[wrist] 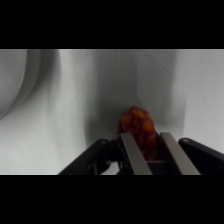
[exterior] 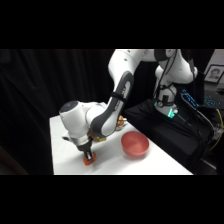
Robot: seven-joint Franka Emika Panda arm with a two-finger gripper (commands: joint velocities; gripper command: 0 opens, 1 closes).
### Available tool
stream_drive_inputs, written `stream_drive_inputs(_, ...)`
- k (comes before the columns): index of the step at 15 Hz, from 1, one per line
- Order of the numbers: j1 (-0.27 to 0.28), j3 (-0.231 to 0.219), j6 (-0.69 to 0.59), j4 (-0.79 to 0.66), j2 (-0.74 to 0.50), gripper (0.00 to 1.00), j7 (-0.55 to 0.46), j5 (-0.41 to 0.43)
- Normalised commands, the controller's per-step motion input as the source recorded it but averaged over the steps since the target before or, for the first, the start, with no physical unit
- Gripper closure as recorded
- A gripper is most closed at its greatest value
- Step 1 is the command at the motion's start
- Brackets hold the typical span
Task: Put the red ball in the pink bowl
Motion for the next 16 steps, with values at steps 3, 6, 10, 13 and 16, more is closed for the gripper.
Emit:
stream_drive_inputs(3,0.046,-0.035,-0.17,0.05,-0.14,0.99,0.06,-0.040)
stream_drive_inputs(6,0.033,-0.020,-0.29,0.03,-0.19,0.95,0.01,-0.048)
stream_drive_inputs(10,0.019,-0.008,-0.35,-0.02,-0.27,0.95,-0.03,-0.058)
stream_drive_inputs(13,0.006,0.000,-0.28,-0.13,-0.36,0.95,-0.06,-0.060)
stream_drive_inputs(16,0.029,0.001,-0.22,-0.27,-0.42,0.95,-0.04,-0.085)
